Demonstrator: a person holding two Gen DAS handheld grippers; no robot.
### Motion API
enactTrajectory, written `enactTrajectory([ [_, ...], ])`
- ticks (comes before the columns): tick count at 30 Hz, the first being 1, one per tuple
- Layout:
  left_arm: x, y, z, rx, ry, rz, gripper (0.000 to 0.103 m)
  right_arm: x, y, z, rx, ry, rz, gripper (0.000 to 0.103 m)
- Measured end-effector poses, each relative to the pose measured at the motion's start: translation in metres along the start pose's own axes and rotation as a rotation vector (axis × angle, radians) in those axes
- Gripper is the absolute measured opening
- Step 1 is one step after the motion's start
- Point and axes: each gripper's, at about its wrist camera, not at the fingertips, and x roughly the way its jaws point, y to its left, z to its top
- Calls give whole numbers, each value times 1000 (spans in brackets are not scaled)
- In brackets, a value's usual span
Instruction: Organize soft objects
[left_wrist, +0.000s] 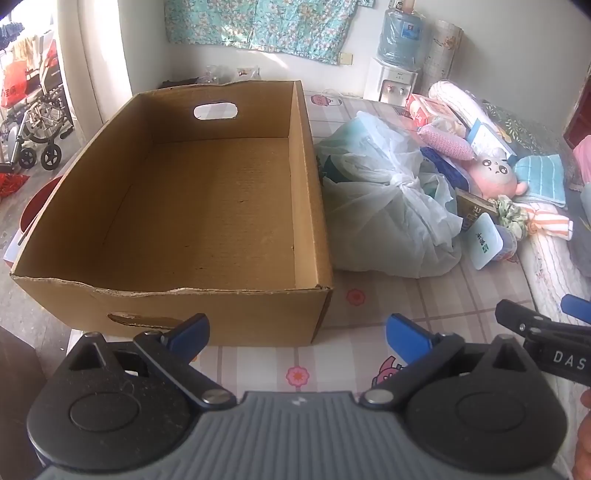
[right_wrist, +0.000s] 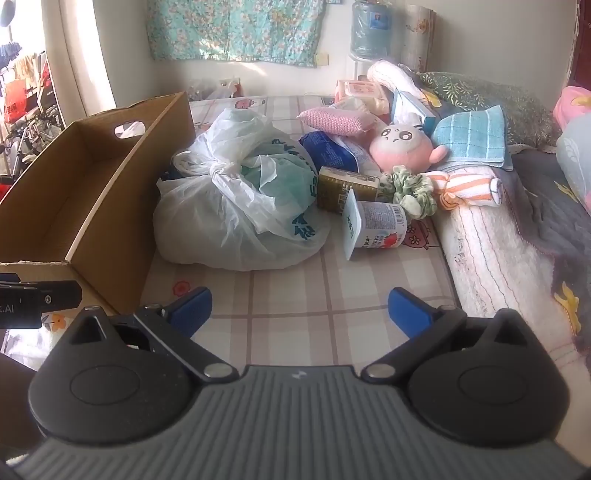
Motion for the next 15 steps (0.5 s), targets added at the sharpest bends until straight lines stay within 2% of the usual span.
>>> enactTrajectory([
  [15, 5, -3, 0, 5, 22, 3, 102, 6, -1, -1, -5, 22, 0, 102],
])
